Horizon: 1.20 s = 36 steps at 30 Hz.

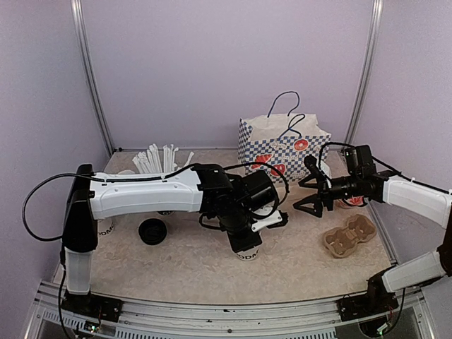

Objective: Pack the takeout coffee

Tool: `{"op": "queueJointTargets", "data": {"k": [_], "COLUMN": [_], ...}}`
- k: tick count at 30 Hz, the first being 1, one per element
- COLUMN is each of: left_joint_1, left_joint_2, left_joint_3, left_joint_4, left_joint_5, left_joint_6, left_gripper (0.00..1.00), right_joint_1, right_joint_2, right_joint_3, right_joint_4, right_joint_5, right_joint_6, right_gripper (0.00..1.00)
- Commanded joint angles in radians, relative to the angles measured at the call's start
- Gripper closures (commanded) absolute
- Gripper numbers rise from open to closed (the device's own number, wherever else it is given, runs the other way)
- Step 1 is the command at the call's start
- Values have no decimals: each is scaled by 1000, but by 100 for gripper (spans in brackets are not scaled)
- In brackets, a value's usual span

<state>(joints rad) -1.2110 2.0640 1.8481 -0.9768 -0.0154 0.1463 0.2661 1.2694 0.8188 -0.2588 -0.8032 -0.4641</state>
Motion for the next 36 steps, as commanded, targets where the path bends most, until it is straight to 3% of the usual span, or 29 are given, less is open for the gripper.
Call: {"op": "queueJointTargets", "data": {"k": [1,7,13,18,24,29,36], "left_joint_1": [-11,-25,-53,2,164,205,264], "left_joint_2": [38,48,-92,-255,-384,-479,-505], "left_joint_3": [42,80,78,-84,-353,-571,-721], "left_joint_4": [-16,-43,-28,18,3,63,120], "left_joint_5": [4,-59,-90,-271,-327,-340,-392], "left_joint_6": [17,-17,-96,-262,-498,-597,-668], "left_gripper": [91,71,68,65,68,66,62], "right_joint_1": [-7,-7,-7,-7,-7,-7,-8], "right_joint_2": [7,15,29,31,24,18,22], "right_joint_3": [-3,-3,0,5,0,-2,-1], "right_joint_4": [7,6,0,-3,-4,-4,-9], "right_joint_5": [-4,-13,-37,-33,-31,-28,-33], "right_joint_6": [-10,-10,-8,-15,-20,-26,-32], "right_gripper": [1,1,1,1,1,2,1]}}
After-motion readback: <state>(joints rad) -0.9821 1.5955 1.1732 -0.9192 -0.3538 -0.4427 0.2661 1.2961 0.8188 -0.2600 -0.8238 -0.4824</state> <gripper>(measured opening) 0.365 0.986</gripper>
